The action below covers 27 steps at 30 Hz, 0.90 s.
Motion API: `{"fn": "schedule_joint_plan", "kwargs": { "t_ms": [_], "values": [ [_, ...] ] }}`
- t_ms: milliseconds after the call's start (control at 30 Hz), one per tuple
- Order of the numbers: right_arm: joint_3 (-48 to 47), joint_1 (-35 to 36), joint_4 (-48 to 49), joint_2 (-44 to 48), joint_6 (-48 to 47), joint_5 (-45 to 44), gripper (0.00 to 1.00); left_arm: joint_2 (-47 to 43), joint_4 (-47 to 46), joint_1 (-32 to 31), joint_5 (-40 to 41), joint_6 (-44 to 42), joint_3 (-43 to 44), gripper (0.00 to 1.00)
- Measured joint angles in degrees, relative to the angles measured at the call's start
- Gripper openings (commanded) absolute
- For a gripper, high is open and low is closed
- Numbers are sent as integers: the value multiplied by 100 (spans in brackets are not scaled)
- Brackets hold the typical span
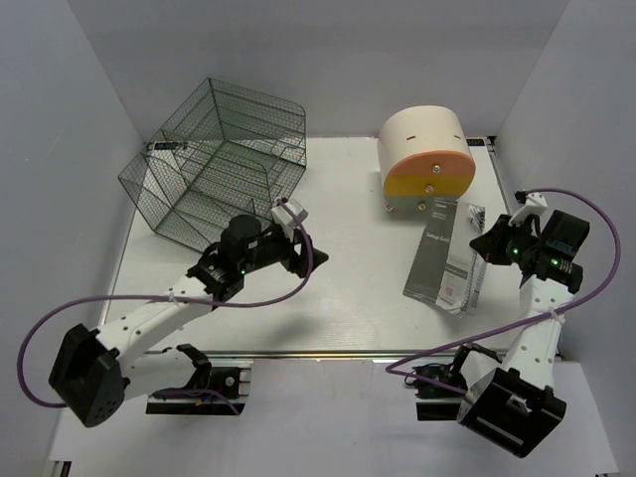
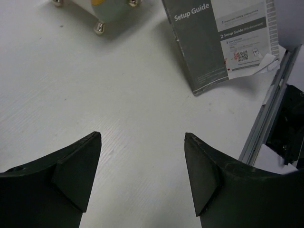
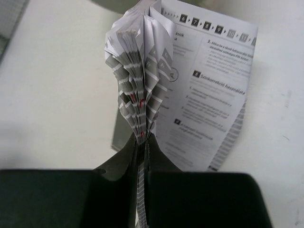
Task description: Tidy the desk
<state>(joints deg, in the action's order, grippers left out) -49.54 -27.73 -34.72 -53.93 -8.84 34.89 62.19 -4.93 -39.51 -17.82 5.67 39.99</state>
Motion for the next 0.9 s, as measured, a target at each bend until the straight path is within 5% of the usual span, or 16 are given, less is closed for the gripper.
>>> {"fn": "schedule_joint_plan", "kwargs": {
  "t_ms": [433, 900],
  "values": [
    [-778, 61, -1478, 146, -1106, 1919, 0, 1698, -1410, -2, -459, 647, 505, 98],
    [-785, 330, -1908, 291, -1410, 2872, 0, 3359, -4011, -400, -1209, 1399, 737, 98]
  ]
}}
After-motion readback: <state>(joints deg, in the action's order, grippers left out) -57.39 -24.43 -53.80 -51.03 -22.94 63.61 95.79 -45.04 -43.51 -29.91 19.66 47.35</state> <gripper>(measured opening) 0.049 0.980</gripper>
